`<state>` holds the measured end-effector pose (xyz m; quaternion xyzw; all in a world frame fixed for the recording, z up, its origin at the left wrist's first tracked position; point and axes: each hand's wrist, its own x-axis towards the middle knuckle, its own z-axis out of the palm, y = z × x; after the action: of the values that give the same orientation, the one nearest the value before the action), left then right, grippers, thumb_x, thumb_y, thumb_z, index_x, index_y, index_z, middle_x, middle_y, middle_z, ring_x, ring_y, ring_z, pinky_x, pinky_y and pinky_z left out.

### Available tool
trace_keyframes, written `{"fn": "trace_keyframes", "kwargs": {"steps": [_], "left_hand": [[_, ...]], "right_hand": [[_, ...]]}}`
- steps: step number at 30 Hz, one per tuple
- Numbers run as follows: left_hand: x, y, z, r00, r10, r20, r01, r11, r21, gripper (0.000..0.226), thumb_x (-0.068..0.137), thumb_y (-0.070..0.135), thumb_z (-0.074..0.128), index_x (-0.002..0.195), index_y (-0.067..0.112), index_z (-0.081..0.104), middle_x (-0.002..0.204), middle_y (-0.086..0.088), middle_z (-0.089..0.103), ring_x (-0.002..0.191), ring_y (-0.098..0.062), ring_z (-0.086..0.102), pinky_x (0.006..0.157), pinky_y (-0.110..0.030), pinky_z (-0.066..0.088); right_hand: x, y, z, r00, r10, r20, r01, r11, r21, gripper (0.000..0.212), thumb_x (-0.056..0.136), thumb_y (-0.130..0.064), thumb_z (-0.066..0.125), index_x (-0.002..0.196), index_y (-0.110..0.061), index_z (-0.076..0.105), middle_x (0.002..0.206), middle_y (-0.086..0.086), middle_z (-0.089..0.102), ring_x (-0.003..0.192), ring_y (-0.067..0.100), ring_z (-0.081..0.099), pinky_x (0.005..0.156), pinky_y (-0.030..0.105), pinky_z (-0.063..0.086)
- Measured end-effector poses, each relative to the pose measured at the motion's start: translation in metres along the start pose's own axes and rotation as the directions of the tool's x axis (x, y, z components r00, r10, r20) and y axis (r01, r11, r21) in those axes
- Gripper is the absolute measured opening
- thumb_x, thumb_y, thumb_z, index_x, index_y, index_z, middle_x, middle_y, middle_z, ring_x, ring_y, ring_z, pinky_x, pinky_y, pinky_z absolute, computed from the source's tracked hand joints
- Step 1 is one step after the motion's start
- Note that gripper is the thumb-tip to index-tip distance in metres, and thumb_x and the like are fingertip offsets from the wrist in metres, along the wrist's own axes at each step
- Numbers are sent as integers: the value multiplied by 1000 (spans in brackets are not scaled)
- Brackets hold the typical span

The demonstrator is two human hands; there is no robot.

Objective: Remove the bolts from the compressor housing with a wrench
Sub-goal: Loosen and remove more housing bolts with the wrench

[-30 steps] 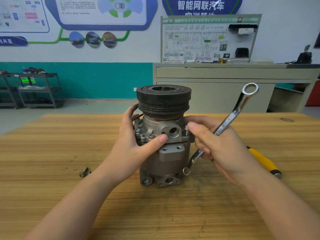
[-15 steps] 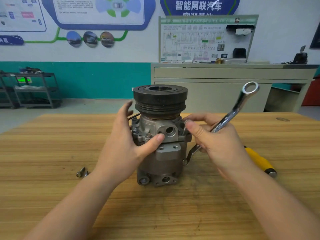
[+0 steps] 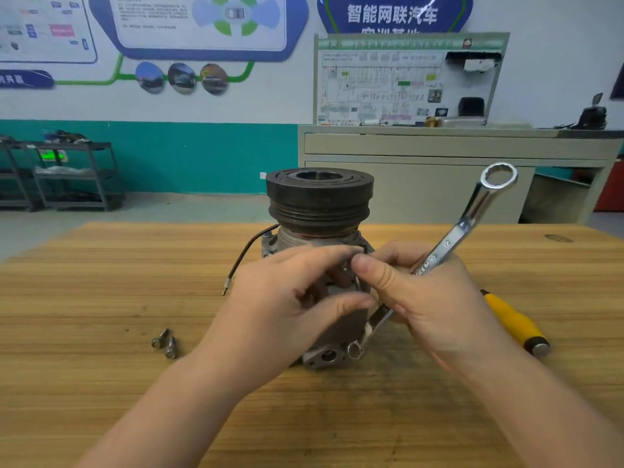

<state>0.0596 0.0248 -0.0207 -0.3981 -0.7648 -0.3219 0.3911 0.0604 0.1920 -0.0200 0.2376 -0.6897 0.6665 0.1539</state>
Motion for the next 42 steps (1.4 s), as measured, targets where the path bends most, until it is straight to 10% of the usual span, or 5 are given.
{"fn": "trace_keyframes", "kwargs": {"steps": [6, 16, 22, 26, 42], "left_hand": [[3, -11, -18, 959, -98, -264, 76, 993, -93, 19, 88, 25, 62, 105, 17, 63, 88, 12, 67, 70, 1, 65, 64, -12, 51], [-35, -128, -58, 184, -982, 52, 722, 171, 670, 22, 93, 6, 47, 73, 3, 55, 74, -12, 61, 66, -23, 57, 54, -28, 46], [-38, -131, -47, 181, -983, 3, 671, 125, 731, 25, 95, 9, 46, 70, 7, 47, 90, -12, 60, 75, -24, 52, 63, -28, 42], [-23, -112, -43, 575, -767, -284, 816, 514, 265, 24, 100, 30, 44, 103, 9, 56, 89, -2, 59, 82, -22, 57, 65, -30, 46], [-9, -75, -13, 786, -443, 431, 613, 648, -452, 118, 49, 67, 80, 147, 29, 27, 141, 14, 48, 129, 1, 44, 104, -18, 40]], "right_hand": [[-2, -1, -2, 995, 101, 18, -103, 989, 102, 41, 82, -57, 55, 88, -21, 74, 41, -3, 42, 33, 7, 34, 38, 15, 31], [-10, -4, 6, 988, -137, -71, 154, 893, 423, 26, 91, -32, 50, 105, -12, 42, 74, 14, 68, 57, 26, 68, 51, 28, 56], [-16, -2, 16, 918, -354, -178, 387, 898, 209, 26, 89, -48, 56, 85, -23, 62, 83, 10, 69, 64, 28, 71, 56, 30, 58], [-20, -2, 20, 876, -452, -168, 475, 869, 139, 24, 94, -41, 53, 88, -19, 61, 89, 10, 67, 69, 28, 72, 59, 31, 59], [-28, -5, 48, 708, -707, 5, 556, 552, -621, 48, 98, -40, 45, 77, -4, 70, 82, 4, 70, 76, 7, 67, 69, 14, 51]]}}
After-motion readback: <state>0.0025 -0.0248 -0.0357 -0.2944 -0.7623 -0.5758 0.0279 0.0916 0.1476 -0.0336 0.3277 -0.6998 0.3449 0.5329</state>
